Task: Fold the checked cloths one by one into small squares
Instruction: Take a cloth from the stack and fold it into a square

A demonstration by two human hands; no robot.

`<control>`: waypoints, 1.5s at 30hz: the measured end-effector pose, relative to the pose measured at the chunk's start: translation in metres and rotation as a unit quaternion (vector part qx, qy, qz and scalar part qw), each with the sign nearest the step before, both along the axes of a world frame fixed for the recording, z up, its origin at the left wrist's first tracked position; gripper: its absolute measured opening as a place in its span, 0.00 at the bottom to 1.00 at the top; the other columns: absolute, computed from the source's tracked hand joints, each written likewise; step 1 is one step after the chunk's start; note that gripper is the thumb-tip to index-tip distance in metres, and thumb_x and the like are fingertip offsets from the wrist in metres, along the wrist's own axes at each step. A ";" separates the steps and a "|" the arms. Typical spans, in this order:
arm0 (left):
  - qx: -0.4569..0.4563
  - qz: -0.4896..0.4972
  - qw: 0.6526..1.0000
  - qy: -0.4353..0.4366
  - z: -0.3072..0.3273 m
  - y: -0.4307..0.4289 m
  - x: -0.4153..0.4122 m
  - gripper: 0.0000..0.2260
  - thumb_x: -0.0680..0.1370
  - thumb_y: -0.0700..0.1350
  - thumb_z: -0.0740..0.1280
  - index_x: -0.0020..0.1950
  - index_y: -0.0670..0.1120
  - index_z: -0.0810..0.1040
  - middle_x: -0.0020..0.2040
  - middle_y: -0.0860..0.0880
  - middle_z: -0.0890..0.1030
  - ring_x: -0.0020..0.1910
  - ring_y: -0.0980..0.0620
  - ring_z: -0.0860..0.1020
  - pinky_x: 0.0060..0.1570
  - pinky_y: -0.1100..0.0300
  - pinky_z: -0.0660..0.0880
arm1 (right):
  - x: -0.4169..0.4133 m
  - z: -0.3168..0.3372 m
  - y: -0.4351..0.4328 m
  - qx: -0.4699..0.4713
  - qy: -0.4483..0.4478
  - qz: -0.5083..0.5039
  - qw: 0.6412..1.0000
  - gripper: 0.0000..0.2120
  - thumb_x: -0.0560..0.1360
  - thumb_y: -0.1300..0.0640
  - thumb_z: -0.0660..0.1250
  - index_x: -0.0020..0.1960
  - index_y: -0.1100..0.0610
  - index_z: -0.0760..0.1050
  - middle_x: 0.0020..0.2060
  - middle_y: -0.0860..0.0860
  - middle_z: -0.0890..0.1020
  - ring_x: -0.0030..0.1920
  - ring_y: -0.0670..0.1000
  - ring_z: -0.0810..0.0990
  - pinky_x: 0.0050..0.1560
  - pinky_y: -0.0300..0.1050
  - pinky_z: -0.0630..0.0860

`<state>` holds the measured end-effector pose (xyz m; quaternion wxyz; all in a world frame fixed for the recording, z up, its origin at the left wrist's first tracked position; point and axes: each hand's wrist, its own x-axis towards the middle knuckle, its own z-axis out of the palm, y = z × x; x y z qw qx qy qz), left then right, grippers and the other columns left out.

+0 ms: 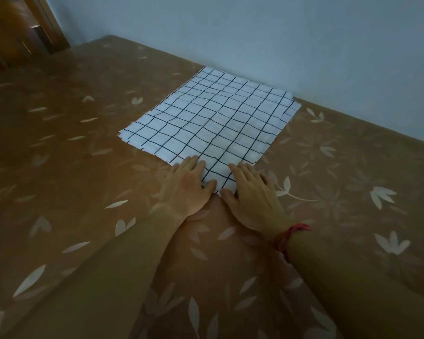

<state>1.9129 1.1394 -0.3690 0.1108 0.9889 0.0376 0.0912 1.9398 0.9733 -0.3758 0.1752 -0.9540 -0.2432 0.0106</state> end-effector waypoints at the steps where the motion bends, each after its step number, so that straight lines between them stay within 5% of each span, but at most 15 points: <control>1: -0.004 0.003 1.000 -0.014 0.001 -0.001 0.000 0.22 0.79 0.56 0.60 0.70 0.48 0.70 0.73 0.48 0.68 0.70 0.50 0.66 0.59 0.61 0.49 | 0.000 0.000 0.000 0.007 -0.004 -0.002 1.000 0.28 0.80 0.44 0.57 0.77 0.52 0.57 0.76 0.51 0.62 0.77 0.50 0.54 0.74 0.55 0.51; 4: 0.014 0.002 0.998 -0.056 0.005 -0.003 -0.002 0.15 0.79 0.54 0.61 0.60 0.47 0.78 0.63 0.50 0.77 0.62 0.51 0.72 0.56 0.60 0.53 | 0.002 0.001 -0.001 0.024 -0.039 -0.006 0.999 0.21 0.80 0.47 0.59 0.70 0.51 0.68 0.69 0.47 0.73 0.73 0.49 0.64 0.73 0.53 0.53; 8: 0.033 -0.004 0.998 -0.052 0.006 0.000 -0.001 0.12 0.81 0.49 0.59 0.44 0.47 0.78 0.44 0.52 0.79 0.46 0.52 0.76 0.41 0.61 0.54 | 0.007 0.004 -0.007 0.038 -0.078 -0.009 0.996 0.08 0.79 0.53 0.62 0.50 0.50 0.80 0.50 0.44 0.82 0.59 0.48 0.76 0.70 0.52 0.58; 11: 0.027 -0.004 0.998 -0.053 0.002 0.005 -0.001 0.09 0.77 0.41 0.65 0.37 0.45 0.77 0.35 0.50 0.78 0.34 0.49 0.77 0.33 0.55 0.70 | 0.006 0.010 -0.008 0.050 -0.076 -0.023 0.996 0.10 0.78 0.57 0.62 0.42 0.51 0.80 0.40 0.44 0.82 0.47 0.47 0.79 0.66 0.52 0.65; 14: 0.006 -0.002 0.999 -0.048 0.009 0.002 -0.008 0.08 0.78 0.41 0.63 0.40 0.43 0.77 0.36 0.48 0.79 0.35 0.48 0.77 0.36 0.51 0.75 | -0.002 0.021 -0.010 0.086 -0.062 -0.020 0.994 0.07 0.76 0.53 0.65 0.52 0.52 0.80 0.48 0.45 0.83 0.53 0.48 0.79 0.66 0.50 0.65; 18: -0.025 -0.021 0.995 -0.094 0.031 -0.002 -0.022 0.10 0.79 0.46 0.62 0.41 0.43 0.76 0.36 0.49 0.78 0.35 0.49 0.75 0.34 0.52 0.74 | -0.018 0.033 -0.012 0.059 -0.054 0.021 0.997 0.33 0.69 0.36 0.62 0.69 0.52 0.70 0.66 0.50 0.76 0.69 0.52 0.70 0.69 0.56 0.64; 20: -0.026 -0.040 0.993 -0.110 0.045 -0.005 -0.033 0.09 0.79 0.46 0.63 0.41 0.44 0.75 0.33 0.49 0.76 0.32 0.50 0.73 0.31 0.54 0.72 | -0.023 0.039 -0.014 0.044 -0.071 0.024 0.996 0.32 0.71 0.41 0.63 0.71 0.53 0.68 0.69 0.54 0.73 0.71 0.55 0.67 0.68 0.59 0.66; 23: -0.015 -0.080 0.989 -0.124 0.069 -0.010 -0.055 0.10 0.72 0.42 0.73 0.40 0.43 0.72 0.28 0.50 0.72 0.24 0.50 0.70 0.23 0.55 0.69 | -0.030 0.049 -0.022 0.030 -0.107 0.009 0.994 0.28 0.72 0.62 0.67 0.71 0.55 0.69 0.69 0.57 0.73 0.70 0.57 0.69 0.64 0.57 0.69; 25: -0.015 -0.095 0.987 -0.130 0.077 -0.013 -0.070 0.11 0.71 0.41 0.74 0.40 0.43 0.71 0.26 0.50 0.71 0.22 0.50 0.69 0.20 0.55 0.68 | -0.036 0.058 -0.030 0.015 -0.128 0.020 0.992 0.29 0.67 0.66 0.70 0.68 0.56 0.72 0.65 0.56 0.77 0.65 0.58 0.74 0.59 0.57 0.73; 29: -0.057 -0.113 0.982 -0.139 0.093 -0.021 -0.099 0.12 0.81 0.52 0.58 0.43 0.46 0.70 0.27 0.52 0.73 0.24 0.51 0.70 0.24 0.56 0.66 | -0.054 0.079 -0.045 0.037 -0.119 0.056 0.991 0.24 0.63 0.55 0.74 0.58 0.56 0.80 0.54 0.54 0.83 0.54 0.59 0.80 0.51 0.59 0.77; 33: -0.047 -0.152 0.982 -0.099 0.101 -0.025 -0.138 0.15 0.73 0.55 0.71 0.53 0.48 0.75 0.38 0.52 0.81 0.35 0.51 0.78 0.34 0.56 0.74 | -0.086 0.093 -0.065 0.085 -0.071 0.090 0.990 0.18 0.63 0.61 0.79 0.52 0.56 0.84 0.51 0.55 0.85 0.53 0.58 0.82 0.55 0.55 0.79; 36: -0.007 -0.114 0.992 -0.046 0.097 -0.012 -0.165 0.21 0.67 0.47 0.78 0.57 0.45 0.79 0.46 0.48 0.84 0.43 0.45 0.82 0.43 0.53 0.79 | -0.112 0.103 -0.088 0.123 -0.021 0.078 0.989 0.20 0.62 0.58 0.80 0.53 0.55 0.84 0.54 0.55 0.84 0.56 0.56 0.82 0.59 0.51 0.77; 42: -0.007 -0.031 0.999 0.004 0.099 0.013 -0.203 0.12 0.66 0.37 0.76 0.48 0.46 0.82 0.42 0.48 0.84 0.38 0.42 0.81 0.35 0.55 0.77 | -0.164 0.120 -0.137 0.137 0.007 0.018 0.990 0.20 0.64 0.67 0.78 0.54 0.53 0.84 0.56 0.52 0.84 0.59 0.48 0.80 0.63 0.46 0.76; 45: -0.031 -0.003 0.999 0.014 0.108 0.010 -0.228 0.07 0.68 0.38 0.74 0.43 0.47 0.81 0.40 0.49 0.83 0.38 0.43 0.80 0.34 0.56 0.75 | -0.192 0.130 -0.161 0.116 0.027 -0.033 0.992 0.15 0.68 0.60 0.78 0.54 0.54 0.84 0.57 0.52 0.83 0.59 0.50 0.80 0.62 0.43 0.75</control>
